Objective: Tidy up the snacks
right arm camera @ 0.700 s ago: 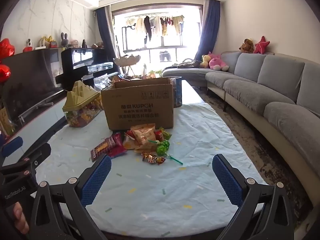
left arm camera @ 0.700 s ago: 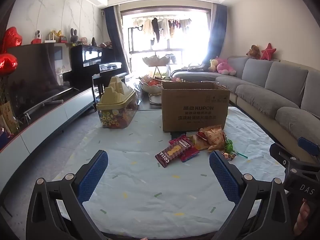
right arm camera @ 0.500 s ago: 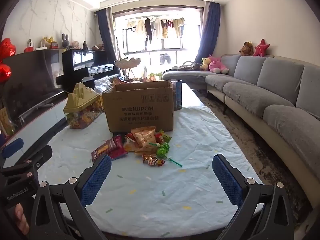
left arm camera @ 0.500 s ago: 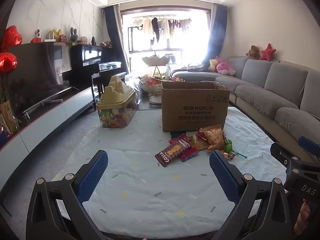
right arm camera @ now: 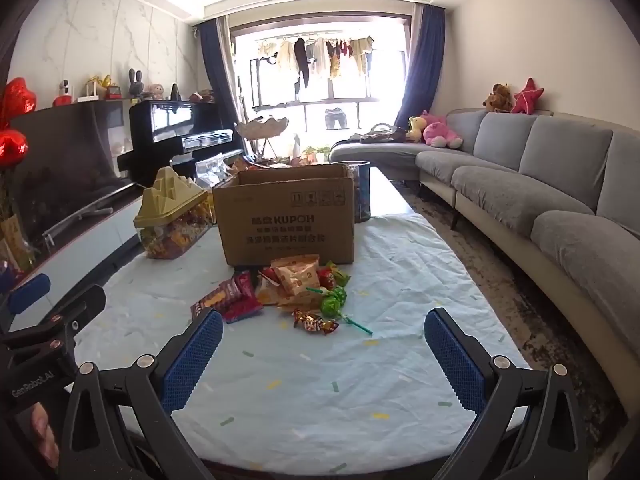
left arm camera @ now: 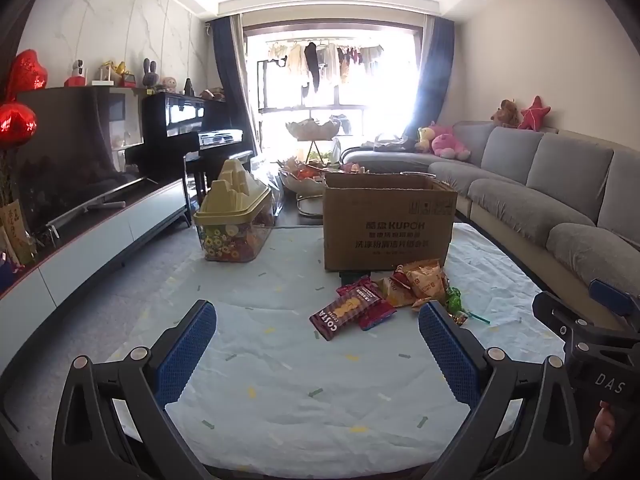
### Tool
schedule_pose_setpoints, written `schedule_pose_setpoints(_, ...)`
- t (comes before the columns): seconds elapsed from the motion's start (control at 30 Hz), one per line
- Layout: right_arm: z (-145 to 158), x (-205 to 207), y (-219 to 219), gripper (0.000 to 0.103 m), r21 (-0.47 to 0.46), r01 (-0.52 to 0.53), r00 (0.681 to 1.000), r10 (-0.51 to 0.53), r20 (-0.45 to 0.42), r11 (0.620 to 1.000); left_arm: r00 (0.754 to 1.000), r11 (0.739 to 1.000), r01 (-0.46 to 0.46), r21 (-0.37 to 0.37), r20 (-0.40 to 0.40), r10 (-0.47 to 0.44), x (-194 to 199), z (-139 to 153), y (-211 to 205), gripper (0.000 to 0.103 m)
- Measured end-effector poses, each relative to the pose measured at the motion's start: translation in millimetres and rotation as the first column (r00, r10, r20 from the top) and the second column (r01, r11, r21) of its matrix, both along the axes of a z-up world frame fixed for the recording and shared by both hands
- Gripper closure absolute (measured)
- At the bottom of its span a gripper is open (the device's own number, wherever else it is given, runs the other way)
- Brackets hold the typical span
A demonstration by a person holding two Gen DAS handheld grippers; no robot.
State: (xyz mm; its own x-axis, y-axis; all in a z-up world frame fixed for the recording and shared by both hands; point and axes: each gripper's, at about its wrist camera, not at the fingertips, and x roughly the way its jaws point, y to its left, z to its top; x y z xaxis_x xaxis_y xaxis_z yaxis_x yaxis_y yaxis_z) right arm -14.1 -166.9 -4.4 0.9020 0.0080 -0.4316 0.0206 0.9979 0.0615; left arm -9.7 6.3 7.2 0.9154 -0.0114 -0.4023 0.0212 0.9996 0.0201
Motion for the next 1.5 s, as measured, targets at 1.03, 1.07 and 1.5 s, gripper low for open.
schedule_pose_setpoints(1.03,1.3,-1.2,3.3,0.001,0.015,-0.026,1.000,0.026,-0.005,1.000,1.000,1.000,0.009,-0.005,0.012,-0.009,-6.0,6.5,1.7,0.000)
schedule_pose_setpoints(1.07,1.4,-1.1,3.3,0.001,0.014,-0.028,1.000,0.028,-0.006,1.000,1.000,1.000,0.010,-0.005,0.012,-0.010,-6.3,6.2,1.8,0.000)
schedule_pose_setpoints(1.5,1.8,-2.2,2.8,0.001,0.015,-0.031,1.000,0.031,-0.003,0.999,1.000,1.000,0.008,-0.004,0.012,-0.008,-6.2,5.9,1.7,0.000)
